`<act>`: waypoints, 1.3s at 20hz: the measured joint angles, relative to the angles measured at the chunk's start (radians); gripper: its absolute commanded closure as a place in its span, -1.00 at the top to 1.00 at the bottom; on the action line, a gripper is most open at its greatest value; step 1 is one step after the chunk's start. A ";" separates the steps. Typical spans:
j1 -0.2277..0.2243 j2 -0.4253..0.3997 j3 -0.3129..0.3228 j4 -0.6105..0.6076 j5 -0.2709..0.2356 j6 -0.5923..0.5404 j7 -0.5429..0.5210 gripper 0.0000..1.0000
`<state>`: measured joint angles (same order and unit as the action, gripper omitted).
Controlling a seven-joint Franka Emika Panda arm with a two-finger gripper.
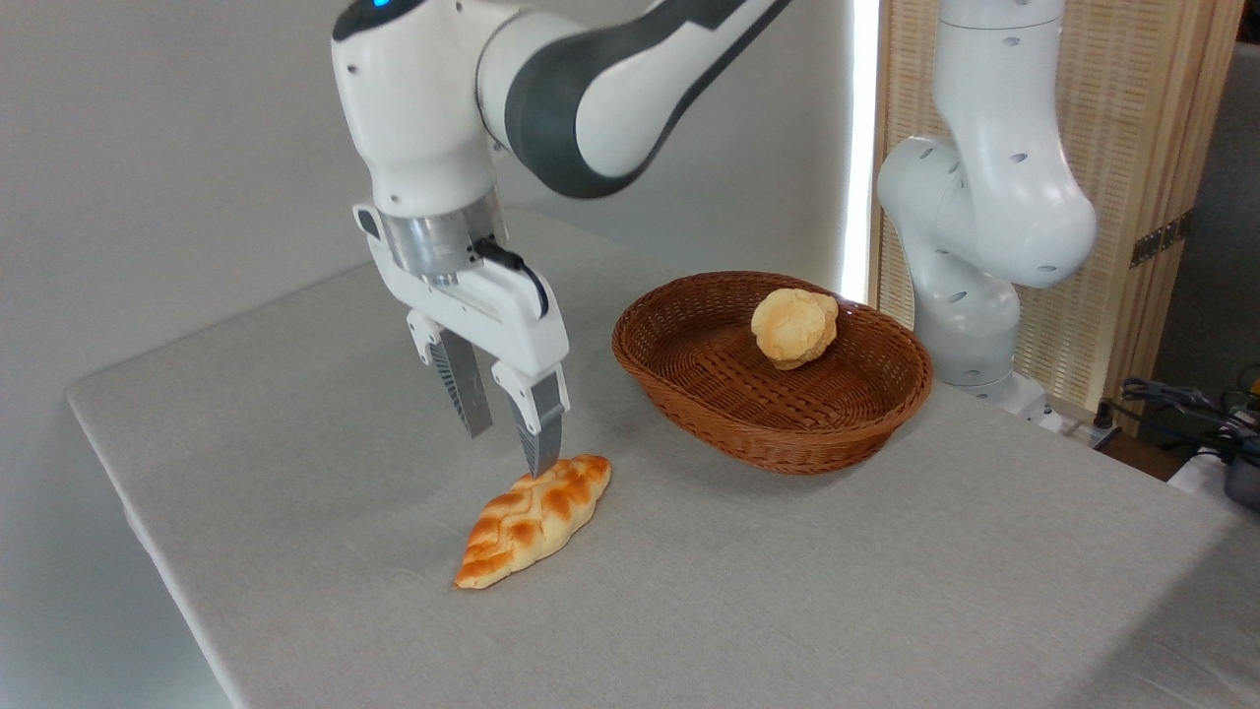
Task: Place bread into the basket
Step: 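Lower the open gripper down over the braided bread roll, then close the gripper on the middle of the braided roll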
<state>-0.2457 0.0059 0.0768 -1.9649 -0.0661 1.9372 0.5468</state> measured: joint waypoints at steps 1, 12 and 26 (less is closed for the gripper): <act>0.000 0.005 0.000 -0.014 0.001 0.019 0.000 1.00; 0.000 0.047 0.000 -0.043 0.066 0.085 0.000 1.00; 0.001 0.065 0.000 -0.050 0.104 0.102 0.000 0.99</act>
<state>-0.2447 0.0710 0.0771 -2.0151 0.0382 2.0389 0.5468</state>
